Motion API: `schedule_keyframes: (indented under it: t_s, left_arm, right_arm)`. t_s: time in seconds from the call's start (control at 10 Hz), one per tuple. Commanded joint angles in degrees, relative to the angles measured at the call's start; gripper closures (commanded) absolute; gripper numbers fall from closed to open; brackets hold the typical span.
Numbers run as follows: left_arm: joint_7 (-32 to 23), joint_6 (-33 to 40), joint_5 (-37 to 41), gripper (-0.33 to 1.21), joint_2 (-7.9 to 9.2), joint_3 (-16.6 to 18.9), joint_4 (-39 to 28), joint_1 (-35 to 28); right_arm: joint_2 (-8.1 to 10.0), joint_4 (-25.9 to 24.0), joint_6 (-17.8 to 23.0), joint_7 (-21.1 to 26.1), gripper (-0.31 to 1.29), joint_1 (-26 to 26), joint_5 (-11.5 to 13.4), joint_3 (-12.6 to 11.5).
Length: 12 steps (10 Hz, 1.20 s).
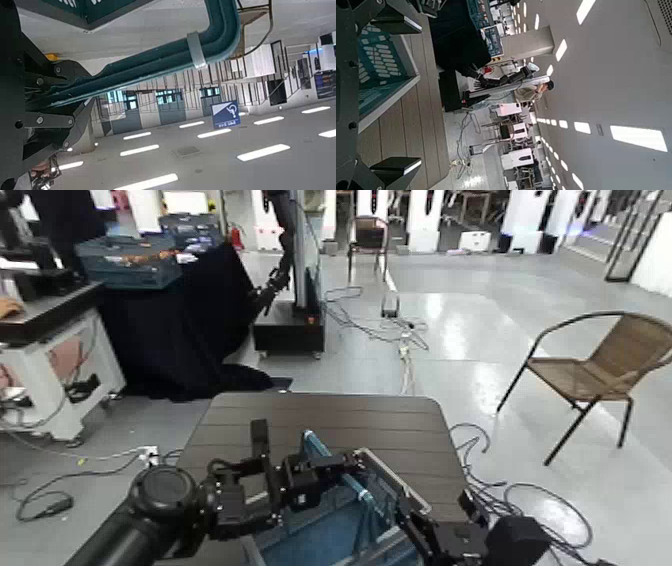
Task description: Place the crate on the table.
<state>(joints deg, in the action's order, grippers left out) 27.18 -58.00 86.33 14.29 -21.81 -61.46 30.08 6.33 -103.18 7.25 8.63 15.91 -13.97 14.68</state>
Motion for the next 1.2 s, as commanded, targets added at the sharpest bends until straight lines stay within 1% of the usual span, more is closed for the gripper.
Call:
schedule_keyframes:
  t_s: [0.1, 0.2, 0.3, 0.4, 0.5, 0.6, 0.7, 0.8, 1.0, 1.2]
  left_arm:
    - [0.41, 0.52, -0.11, 1.16, -0.14, -0.17, 0.99, -0.02]
    - [1.2, 1.05, -0.2, 1.05, -0.14, -0.43, 1.16, -0.11]
    - [2.17, 1.84, -0.2, 0.75, -0.23, -0.43, 1.16, -0.28]
    - [2.61, 2.19, -0.2, 0.55, -0.23, -0.34, 1.16, -0.55]
    - [2.79, 2.45, -0.38, 0.43, -0.23, 0.1, 0.99, -0.81]
    - [3.05, 2.54, -1.43, 0.28, -0.23, 0.8, 0.37, -1.07]
    - [3.23, 2.54, -3.01, 0.14, -0.06, 2.21, -0.95, -1.69]
    - [3.23, 2.54, -5.3, 0.08, 0.12, 3.79, -2.26, -2.22]
    - [3.14, 2.98, -11.01, 0.09, 0.38, 8.18, -6.04, -4.24]
    - [0.94, 6.58, -18.39, 0.09, 0.56, 14.16, -13.78, -9.34]
  right_arm:
    - [0.09, 0.0, -0.04, -0.02, 0.14, -0.09, -0.09, 0.09]
    - [0.09, 0.0, -0.04, -0.02, 0.14, -0.09, -0.09, 0.09]
    - [0.17, 0.0, -0.04, -0.02, 0.14, -0.09, -0.09, 0.09]
    - [0.17, -0.09, -0.04, -0.02, 0.14, -0.09, -0.09, 0.09]
    - [0.17, -0.09, -0.04, -0.02, 0.14, 0.0, -0.09, 0.0]
    - [0.17, -0.09, -0.04, -0.02, 0.14, 0.0, -0.18, -0.09]
    - [0.17, -0.09, -0.04, -0.02, 0.14, 0.0, -0.35, -0.09]
    - [0.17, -0.09, -0.13, -0.02, 0.14, 0.0, -0.35, -0.09]
    - [0.17, -0.18, -0.22, -0.02, 0.14, 0.09, -0.35, -0.09]
    - [0.17, -0.26, -0.31, 0.07, 0.14, 0.18, -0.35, -0.17]
